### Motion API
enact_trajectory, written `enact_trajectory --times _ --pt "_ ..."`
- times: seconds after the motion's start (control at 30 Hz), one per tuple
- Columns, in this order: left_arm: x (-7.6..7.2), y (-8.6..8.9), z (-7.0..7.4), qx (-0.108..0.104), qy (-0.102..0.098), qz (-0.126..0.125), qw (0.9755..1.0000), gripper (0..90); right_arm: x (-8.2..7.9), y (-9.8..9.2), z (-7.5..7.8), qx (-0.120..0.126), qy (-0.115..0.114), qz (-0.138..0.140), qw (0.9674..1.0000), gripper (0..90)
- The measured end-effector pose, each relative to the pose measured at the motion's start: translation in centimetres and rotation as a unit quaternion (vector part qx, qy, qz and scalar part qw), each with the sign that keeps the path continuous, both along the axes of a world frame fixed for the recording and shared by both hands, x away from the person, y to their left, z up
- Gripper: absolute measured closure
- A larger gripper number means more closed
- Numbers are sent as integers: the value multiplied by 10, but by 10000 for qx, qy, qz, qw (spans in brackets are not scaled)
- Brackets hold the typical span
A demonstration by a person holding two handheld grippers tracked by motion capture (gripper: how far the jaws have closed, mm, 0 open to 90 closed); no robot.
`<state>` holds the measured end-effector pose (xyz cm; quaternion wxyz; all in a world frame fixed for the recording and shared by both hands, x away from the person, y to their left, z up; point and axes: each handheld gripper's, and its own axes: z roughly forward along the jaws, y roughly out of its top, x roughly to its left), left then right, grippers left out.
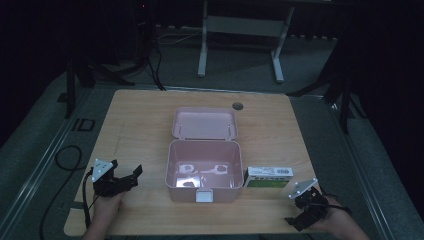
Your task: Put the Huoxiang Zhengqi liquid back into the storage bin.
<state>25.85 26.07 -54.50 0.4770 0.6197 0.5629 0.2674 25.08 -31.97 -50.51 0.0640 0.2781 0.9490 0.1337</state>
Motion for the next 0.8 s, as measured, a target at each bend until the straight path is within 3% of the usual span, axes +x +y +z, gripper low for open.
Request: enact_trajectory --times 0.07,0.2,0.27,0.33,0.47,0.7,0.8 --pt "0 0 0 -2 -3 -8 10000 25 0 4 0 -37 282 349 9990 104" --pt "1 1 0 -6 -4 3 10000 26 1 14 3 -137 583 982 9934 104" --pt "1 1 0 0 -11 9 10000 26 2 17 4 -158 650 1074 9920 104" --pt "0 1 0 6 -20 4 10000 25 3 26 7 -256 770 1305 9881 104" --pt "0 2 0 10 -25 8 10000 25 6 38 15 -293 820 1512 9847 104" --pt "0 4 2 12 -95 144 9999 25 6 61 44 15 803 1851 9794 104" --pt "0 6 2 8 -106 182 9998 25 10 71 54 10 793 1957 9775 104"
